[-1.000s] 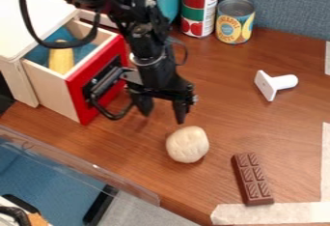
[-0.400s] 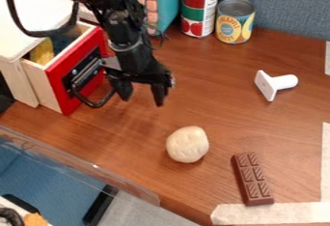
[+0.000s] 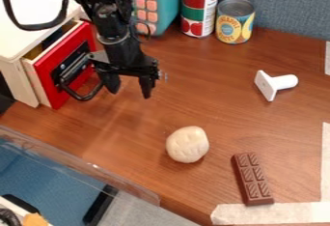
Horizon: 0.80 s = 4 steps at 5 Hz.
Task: Pushes the door of the drawer and closes it
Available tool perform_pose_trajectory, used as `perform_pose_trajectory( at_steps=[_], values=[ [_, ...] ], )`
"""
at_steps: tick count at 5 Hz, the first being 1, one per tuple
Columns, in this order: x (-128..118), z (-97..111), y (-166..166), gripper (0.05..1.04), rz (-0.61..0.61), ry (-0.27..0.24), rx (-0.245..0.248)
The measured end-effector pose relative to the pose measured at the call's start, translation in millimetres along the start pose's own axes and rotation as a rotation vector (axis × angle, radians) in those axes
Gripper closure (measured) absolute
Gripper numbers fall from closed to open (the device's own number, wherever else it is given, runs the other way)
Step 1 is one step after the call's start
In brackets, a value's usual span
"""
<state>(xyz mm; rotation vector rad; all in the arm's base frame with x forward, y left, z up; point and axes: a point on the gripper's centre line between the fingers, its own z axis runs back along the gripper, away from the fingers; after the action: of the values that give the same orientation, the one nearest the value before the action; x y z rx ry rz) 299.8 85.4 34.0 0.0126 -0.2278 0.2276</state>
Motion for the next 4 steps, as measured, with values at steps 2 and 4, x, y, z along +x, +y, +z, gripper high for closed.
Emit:
perform_pose_trajectory(
  at_steps=[2, 4],
  values=[
    [7, -1, 24, 0.084, 0.047, 0.007, 0.036],
    [11, 0, 34, 0.084, 0.061, 0.010, 0.058]
  ],
)
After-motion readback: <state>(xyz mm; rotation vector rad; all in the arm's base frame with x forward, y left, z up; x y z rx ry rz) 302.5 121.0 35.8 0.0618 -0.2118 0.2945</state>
